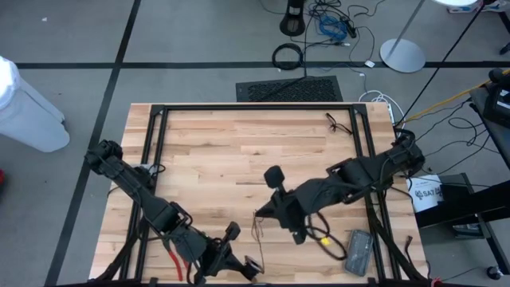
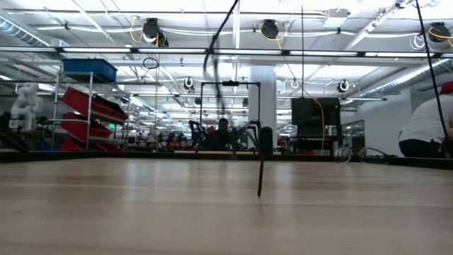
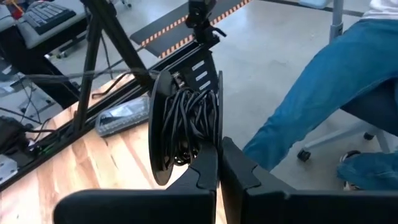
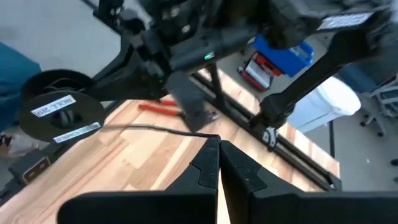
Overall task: Coil cords
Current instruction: Coil the black wire onto the black spool
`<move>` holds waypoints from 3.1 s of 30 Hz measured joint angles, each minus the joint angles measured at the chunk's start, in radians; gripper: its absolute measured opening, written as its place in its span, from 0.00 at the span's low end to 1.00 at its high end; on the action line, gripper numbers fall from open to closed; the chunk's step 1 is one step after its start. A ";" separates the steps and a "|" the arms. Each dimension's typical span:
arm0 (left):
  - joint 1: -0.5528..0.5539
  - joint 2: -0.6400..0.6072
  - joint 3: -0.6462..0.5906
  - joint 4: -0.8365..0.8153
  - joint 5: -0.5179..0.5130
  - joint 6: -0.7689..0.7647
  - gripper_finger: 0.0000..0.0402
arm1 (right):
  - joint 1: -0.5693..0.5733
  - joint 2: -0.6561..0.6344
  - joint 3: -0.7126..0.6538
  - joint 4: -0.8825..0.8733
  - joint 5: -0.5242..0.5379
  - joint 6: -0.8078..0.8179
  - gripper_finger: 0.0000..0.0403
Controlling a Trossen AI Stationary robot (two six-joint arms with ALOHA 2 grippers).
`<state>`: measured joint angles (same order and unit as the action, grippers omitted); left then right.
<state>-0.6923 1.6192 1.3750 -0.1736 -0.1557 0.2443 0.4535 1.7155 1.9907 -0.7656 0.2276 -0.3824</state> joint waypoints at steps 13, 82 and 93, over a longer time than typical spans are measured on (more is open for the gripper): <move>-0.004 0.000 0.000 -0.050 -0.063 -0.074 0.01 | 0.090 -0.072 0.000 -0.028 0.031 0.084 0.00; 0.025 -0.032 0.000 -0.327 -0.377 -0.292 0.01 | -0.012 0.099 -1.022 1.138 0.338 0.591 0.41; 0.010 -0.032 0.000 -0.305 -0.384 -0.293 0.01 | -0.029 0.098 -1.022 1.136 0.318 0.607 0.19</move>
<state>-0.6827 1.5875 1.3746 -0.4788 -0.5400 -0.0485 0.4248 1.8139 0.9688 0.3706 0.5457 0.2249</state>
